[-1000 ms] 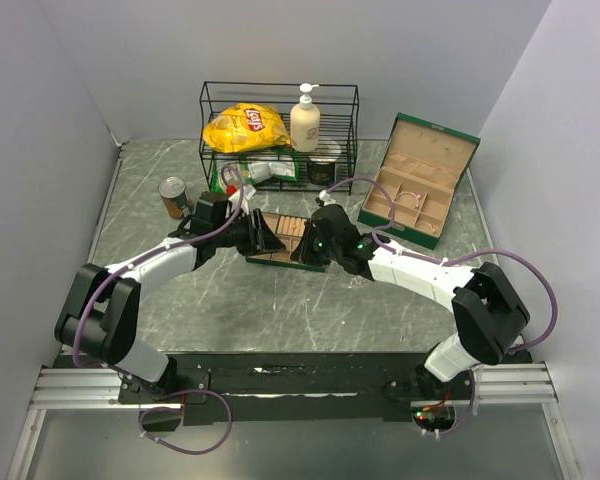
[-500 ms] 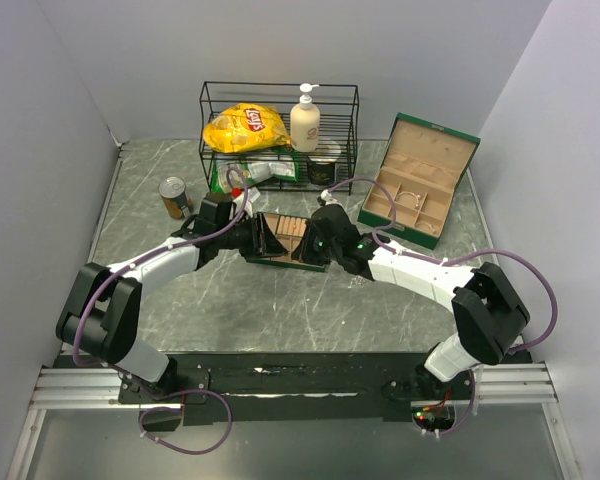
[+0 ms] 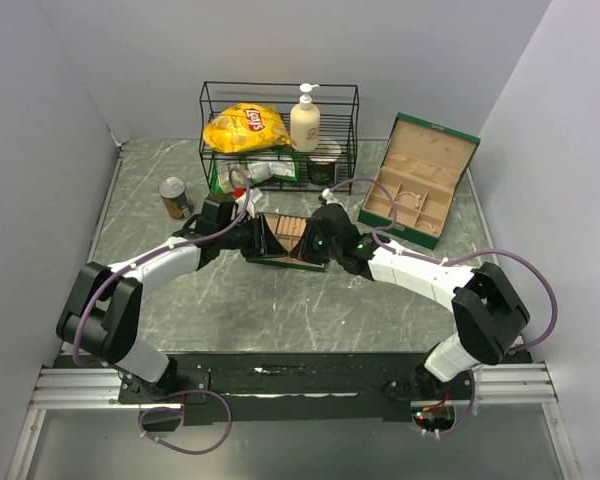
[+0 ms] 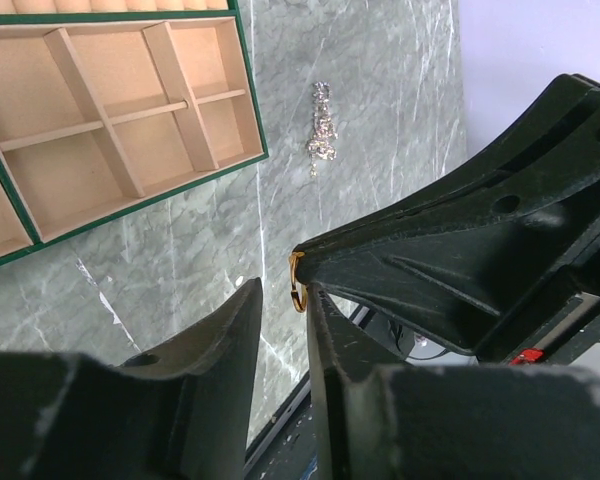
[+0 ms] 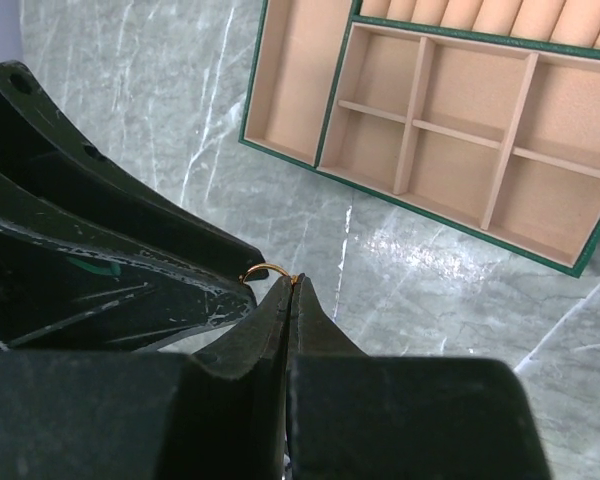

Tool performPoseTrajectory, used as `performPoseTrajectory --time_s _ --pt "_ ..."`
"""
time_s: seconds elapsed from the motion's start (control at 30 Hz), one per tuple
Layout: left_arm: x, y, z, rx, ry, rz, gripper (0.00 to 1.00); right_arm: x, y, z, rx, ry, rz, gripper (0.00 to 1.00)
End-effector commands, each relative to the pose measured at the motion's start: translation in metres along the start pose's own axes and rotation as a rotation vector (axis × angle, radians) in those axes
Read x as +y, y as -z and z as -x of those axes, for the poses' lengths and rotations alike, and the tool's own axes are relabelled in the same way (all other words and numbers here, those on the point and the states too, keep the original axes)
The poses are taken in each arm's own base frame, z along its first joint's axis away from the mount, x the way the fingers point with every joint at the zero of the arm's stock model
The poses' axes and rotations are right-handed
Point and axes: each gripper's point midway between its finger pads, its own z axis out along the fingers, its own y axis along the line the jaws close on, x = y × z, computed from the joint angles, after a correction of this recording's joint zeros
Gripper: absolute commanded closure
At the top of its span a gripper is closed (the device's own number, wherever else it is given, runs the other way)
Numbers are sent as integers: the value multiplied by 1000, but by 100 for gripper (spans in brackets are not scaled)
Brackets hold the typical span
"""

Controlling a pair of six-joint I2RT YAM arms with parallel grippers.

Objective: Organize the mixed jewelry

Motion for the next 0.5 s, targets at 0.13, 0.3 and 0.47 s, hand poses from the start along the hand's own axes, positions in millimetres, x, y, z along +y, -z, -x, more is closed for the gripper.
performPoseTrajectory --time_s 0.13,0.3,0.47 --pt "-12 0 10 -16 -27 -18 73 10 6 13 -53 -17 41 100" --pt "-12 1 12 -31 -25 -14 75 9 6 11 -51 -21 41 100" --pt "-10 2 13 -41 -24 4 81 8 6 10 -49 -21 42 100"
